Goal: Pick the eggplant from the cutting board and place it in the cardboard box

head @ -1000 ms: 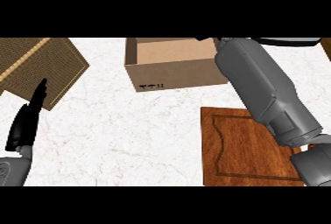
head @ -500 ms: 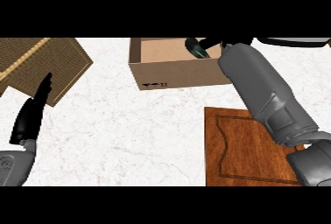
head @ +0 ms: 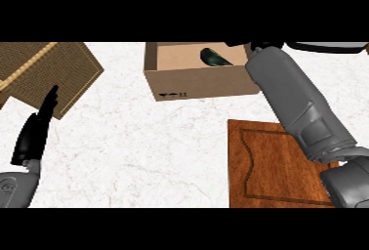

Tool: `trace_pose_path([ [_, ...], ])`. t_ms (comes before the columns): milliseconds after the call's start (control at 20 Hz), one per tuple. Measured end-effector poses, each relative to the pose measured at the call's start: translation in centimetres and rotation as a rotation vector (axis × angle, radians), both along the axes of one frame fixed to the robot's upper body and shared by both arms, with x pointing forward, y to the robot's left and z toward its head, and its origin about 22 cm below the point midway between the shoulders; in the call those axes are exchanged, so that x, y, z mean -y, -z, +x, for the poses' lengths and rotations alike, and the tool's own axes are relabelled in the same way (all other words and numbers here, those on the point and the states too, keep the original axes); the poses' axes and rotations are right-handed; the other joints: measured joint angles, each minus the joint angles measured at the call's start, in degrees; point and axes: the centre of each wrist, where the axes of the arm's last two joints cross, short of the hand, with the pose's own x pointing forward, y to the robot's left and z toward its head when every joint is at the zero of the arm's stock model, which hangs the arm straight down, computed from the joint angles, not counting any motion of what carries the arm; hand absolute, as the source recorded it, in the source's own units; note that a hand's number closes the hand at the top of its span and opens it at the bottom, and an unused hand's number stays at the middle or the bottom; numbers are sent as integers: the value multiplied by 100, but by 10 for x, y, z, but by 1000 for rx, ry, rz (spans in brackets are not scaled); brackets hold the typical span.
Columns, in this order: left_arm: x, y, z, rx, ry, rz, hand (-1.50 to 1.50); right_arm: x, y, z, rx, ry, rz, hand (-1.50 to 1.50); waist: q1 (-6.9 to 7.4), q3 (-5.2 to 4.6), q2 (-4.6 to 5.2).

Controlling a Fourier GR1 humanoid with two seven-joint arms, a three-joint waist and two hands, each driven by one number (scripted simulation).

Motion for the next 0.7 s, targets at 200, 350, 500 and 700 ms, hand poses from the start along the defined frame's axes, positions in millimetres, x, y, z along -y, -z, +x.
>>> trace_pose_path([
  [200, -7, -1, -2, -4, -9, -3, 0, 13, -5, 1, 129, 37, 61, -150, -73, 2, -31],
  [350, -11, -1, -5, -7, -26, -5, 0, 19, -4, 0, 190, 44, 108, -150, -164, 1, -76],
  [500, -18, 4, -8, -18, -53, -4, 0, 32, -1, -2, 235, 34, 151, -150, -285, 0, -122],
  [700, -19, 10, -17, -28, -77, -5, 0, 51, 2, -7, 255, 48, 185, -150, -434, -4, -196],
])
